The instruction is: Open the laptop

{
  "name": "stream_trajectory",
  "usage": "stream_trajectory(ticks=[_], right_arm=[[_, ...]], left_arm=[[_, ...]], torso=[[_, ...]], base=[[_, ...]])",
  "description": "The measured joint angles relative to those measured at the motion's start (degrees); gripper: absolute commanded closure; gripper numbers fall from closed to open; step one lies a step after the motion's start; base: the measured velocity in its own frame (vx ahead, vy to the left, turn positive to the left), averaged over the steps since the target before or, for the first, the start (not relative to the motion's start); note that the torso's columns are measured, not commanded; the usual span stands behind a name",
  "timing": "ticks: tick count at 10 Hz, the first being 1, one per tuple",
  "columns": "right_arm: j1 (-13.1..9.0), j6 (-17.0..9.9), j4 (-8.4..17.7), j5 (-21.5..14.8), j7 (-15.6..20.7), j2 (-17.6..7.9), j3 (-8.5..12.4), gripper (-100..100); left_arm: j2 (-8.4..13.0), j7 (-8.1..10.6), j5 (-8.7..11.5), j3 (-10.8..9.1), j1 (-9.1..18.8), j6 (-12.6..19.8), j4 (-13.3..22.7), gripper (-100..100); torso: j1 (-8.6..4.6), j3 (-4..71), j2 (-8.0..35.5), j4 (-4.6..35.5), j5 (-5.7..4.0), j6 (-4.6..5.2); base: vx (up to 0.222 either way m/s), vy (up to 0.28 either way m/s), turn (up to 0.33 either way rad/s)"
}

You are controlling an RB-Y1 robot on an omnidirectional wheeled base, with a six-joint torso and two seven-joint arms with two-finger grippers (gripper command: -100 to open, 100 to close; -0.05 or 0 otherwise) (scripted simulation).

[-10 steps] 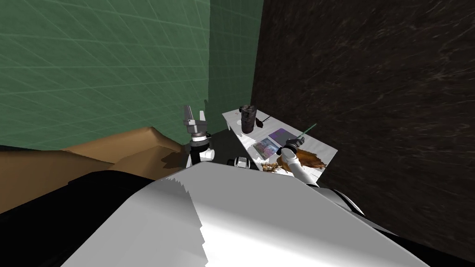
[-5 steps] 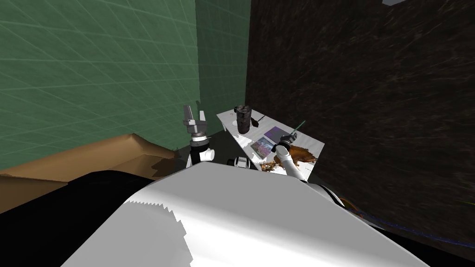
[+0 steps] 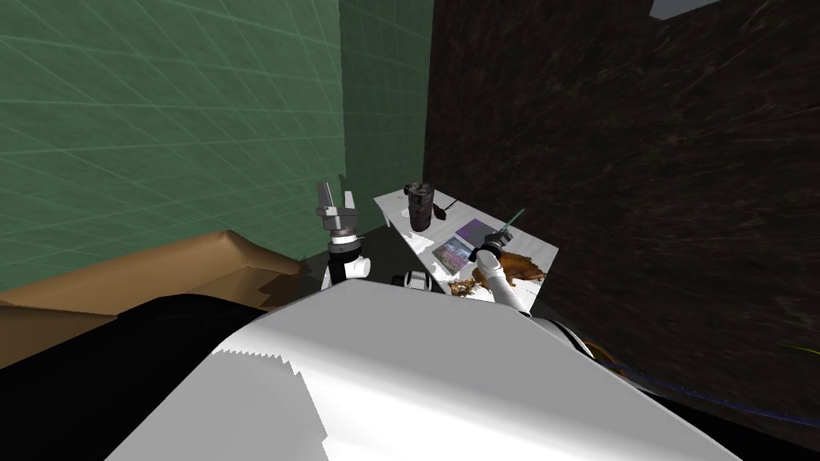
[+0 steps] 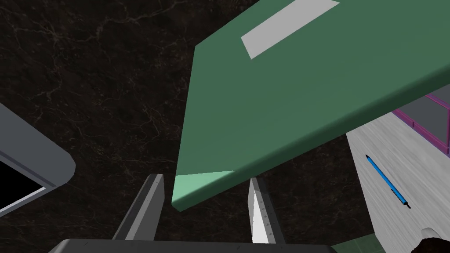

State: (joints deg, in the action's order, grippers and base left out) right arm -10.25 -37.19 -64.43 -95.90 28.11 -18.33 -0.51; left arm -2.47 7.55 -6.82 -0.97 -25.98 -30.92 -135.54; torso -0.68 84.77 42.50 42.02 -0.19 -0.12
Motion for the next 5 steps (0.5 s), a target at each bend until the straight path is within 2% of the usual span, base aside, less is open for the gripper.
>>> stream_trajectory(ticks=[1,2,4,5], right_arm=[[-0.24,-0.44,1.69,1.26,-1.35,-1.66,-1.04,100],[-1.02,-1.76,5.12,2.11,-4.58,-4.11,-2.94,100],[0.25,-3.43,5.73,5.08,-6.47,-6.69,-4.39,100],[0.01,-3.42,7.03,6.72,-7.45,-8.24,-4.77,100]], left_arm=[[0.0,0.0,0.0,0.0,0.01,0.0,0.01,0],[0.0,0.0,0.0,0.01,0.02,0.01,0.01,0],[0.0,0.0,0.0,0.01,0.01,0.0,0.0,0],[0.0,0.0,0.0,0.0,0.01,0.0,0.0,0]], torso=[[-0.13,-0.01,-0.36,-0.03,-0.15,0.05],[-0.19,0.13,-0.77,-0.23,-0.36,0.05],[-0.11,0.17,-0.88,-0.49,-0.58,0.3],[-0.24,0.19,-0.93,-0.45,-0.55,0.46]], base=[[-0.038,-0.021,0.382],[-0.057,0.005,0.264],[-0.067,0.037,0.259],[-0.069,0.07,0.324]])
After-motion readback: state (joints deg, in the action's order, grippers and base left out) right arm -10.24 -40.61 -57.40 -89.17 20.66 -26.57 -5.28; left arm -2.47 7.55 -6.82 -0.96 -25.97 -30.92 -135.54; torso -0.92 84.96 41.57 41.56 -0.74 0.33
